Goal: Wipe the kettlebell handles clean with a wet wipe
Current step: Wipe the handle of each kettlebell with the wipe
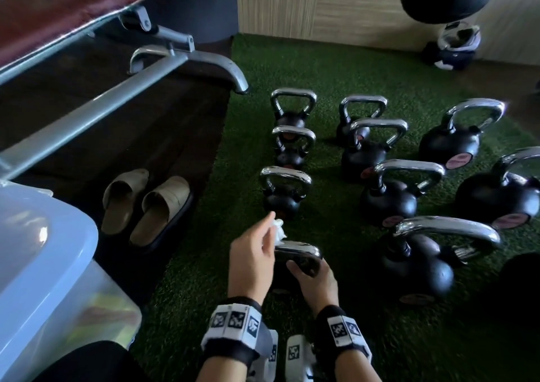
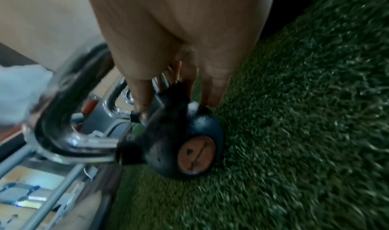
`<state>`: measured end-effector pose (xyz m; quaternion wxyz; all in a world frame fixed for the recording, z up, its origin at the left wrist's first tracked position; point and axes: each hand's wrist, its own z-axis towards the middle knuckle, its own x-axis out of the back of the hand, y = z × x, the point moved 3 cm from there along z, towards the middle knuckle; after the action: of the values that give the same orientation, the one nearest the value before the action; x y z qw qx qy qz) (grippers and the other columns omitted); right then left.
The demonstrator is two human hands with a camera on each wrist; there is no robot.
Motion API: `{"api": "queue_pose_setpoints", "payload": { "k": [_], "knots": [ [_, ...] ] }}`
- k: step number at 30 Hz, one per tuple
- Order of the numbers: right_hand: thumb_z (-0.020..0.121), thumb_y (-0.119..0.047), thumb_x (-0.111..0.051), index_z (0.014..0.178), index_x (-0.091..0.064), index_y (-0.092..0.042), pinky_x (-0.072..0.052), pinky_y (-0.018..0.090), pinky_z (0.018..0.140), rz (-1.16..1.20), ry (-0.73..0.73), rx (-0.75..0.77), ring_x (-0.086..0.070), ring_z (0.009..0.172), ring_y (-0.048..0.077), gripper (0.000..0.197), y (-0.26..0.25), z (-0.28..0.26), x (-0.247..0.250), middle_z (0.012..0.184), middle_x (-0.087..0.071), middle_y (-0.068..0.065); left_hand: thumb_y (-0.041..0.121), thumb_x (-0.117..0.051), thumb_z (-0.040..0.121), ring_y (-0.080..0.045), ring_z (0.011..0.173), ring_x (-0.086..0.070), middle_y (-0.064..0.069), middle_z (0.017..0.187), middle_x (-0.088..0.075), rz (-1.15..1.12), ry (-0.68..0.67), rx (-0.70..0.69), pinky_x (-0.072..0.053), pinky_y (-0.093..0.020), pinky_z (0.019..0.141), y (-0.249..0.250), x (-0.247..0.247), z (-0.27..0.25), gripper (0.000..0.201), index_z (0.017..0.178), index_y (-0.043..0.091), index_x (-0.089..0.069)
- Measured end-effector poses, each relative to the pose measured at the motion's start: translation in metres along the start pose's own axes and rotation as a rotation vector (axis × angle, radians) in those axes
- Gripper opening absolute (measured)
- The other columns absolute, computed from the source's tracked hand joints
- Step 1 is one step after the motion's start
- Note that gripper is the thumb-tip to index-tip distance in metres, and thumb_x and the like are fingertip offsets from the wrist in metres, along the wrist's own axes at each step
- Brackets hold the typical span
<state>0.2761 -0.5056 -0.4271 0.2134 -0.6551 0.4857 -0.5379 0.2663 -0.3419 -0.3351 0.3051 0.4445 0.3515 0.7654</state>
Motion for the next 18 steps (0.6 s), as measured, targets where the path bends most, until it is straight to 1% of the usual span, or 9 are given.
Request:
{"api": "queue_pose_setpoints", "payload": {
  "k": [2, 5, 7, 9, 11, 13, 14, 16, 18],
  "knots": [
    [0.089, -0.039, -0.077, 0.113, -0.068, -0.025, -0.042, 0.025, 0.084, 0.0, 0.04, 0.029, -0.066, 0.104, 0.02, 0.03, 0.002, 0.0, -0.005, 0.103, -0.07, -0.003, 0.016, -0.06, 0.102, 0.003, 0.112, -0.066, 0.007, 0.123, -0.074, 0.055, -0.102, -0.078, -0.045, -0.012, 0.105, -0.003, -0.015, -0.003, 0.033, 0.134, 0.016, -0.067],
    [0.091, -0.035, -0.076, 0.108, -0.065, -0.031, -0.042, 0.025, 0.082, 0.052, 0.059, 0.061, -0.064, 0.096, 0.013, 0.021, 0.009, -0.002, -0.01, 0.091, -0.062, -0.016, 0.015, -0.062, 0.102, -0.001, 0.115, -0.066, 0.007, 0.125, -0.073, 0.115, -0.106, -0.146, -0.038, -0.017, 0.115, -0.013, -0.026, -0.012, 0.033, 0.134, 0.017, -0.067],
    [0.091, -0.035, -0.076, 0.107, -0.064, -0.033, -0.042, 0.024, 0.081, 0.067, 0.059, 0.072, -0.063, 0.091, 0.01, 0.02, 0.012, -0.002, -0.011, 0.088, -0.061, -0.019, 0.016, -0.062, 0.101, -0.001, 0.115, -0.066, 0.008, 0.125, -0.074, 0.114, -0.056, -0.138, -0.044, -0.024, 0.112, -0.022, -0.023, -0.016, 0.032, 0.133, 0.017, -0.068],
    [0.091, -0.036, -0.075, 0.104, -0.061, -0.035, -0.043, 0.024, 0.082, 0.078, 0.057, 0.075, -0.061, 0.09, 0.009, 0.019, 0.012, -0.001, -0.011, 0.087, -0.06, -0.02, 0.018, -0.06, 0.103, -0.001, 0.114, -0.067, 0.01, 0.122, -0.074, 0.08, -0.012, -0.089, -0.051, -0.027, 0.105, -0.029, -0.019, -0.016, 0.029, 0.131, 0.016, -0.069],
    [0.091, -0.035, -0.075, 0.104, -0.062, -0.035, -0.043, 0.025, 0.083, 0.095, 0.062, 0.084, -0.059, 0.087, 0.008, 0.019, 0.013, 0.0, -0.011, 0.086, -0.059, -0.021, 0.019, -0.057, 0.105, -0.001, 0.115, -0.067, 0.013, 0.123, -0.074, 0.085, -0.034, -0.101, -0.051, -0.024, 0.103, -0.028, -0.019, -0.017, 0.028, 0.129, 0.018, -0.069],
    [0.091, -0.034, -0.076, 0.104, -0.062, -0.034, -0.042, 0.025, 0.083, 0.128, 0.066, 0.077, -0.057, 0.086, 0.007, 0.019, 0.015, 0.0, -0.012, 0.086, -0.059, -0.022, 0.017, -0.056, 0.105, 0.002, 0.116, -0.065, 0.015, 0.123, -0.073, 0.092, -0.061, -0.133, -0.048, -0.017, 0.103, -0.026, -0.022, -0.019, 0.027, 0.128, 0.021, -0.07],
    [0.091, -0.033, -0.076, 0.104, -0.063, -0.034, -0.042, 0.025, 0.084, 0.143, 0.068, 0.074, -0.057, 0.086, 0.007, 0.018, 0.015, 0.0, -0.013, 0.086, -0.059, -0.022, 0.016, -0.057, 0.104, 0.002, 0.114, -0.066, 0.015, 0.121, -0.073, 0.071, -0.041, -0.109, -0.047, -0.013, 0.102, -0.029, -0.022, -0.018, 0.027, 0.126, 0.021, -0.071],
    [0.091, -0.032, -0.076, 0.103, -0.063, -0.035, -0.043, 0.025, 0.085, 0.165, 0.068, 0.081, -0.058, 0.086, 0.007, 0.018, 0.015, -0.002, -0.014, 0.085, -0.06, -0.022, 0.013, -0.061, 0.102, -0.001, 0.106, -0.07, 0.01, 0.116, -0.076, 0.031, 0.087, -0.018, -0.048, -0.009, 0.096, -0.042, -0.016, -0.015, 0.023, 0.12, 0.018, -0.075],
    [0.091, -0.032, -0.076, 0.102, -0.062, -0.037, -0.043, 0.024, 0.086, 0.189, 0.074, 0.083, -0.059, 0.086, 0.006, 0.018, 0.016, -0.001, -0.015, 0.086, -0.061, -0.022, 0.012, -0.063, 0.101, -0.004, 0.101, -0.072, 0.007, 0.111, -0.078, 0.029, 0.168, 0.041, -0.05, -0.01, 0.091, -0.055, -0.01, -0.011, 0.02, 0.114, 0.017, -0.077]
  ]
}}
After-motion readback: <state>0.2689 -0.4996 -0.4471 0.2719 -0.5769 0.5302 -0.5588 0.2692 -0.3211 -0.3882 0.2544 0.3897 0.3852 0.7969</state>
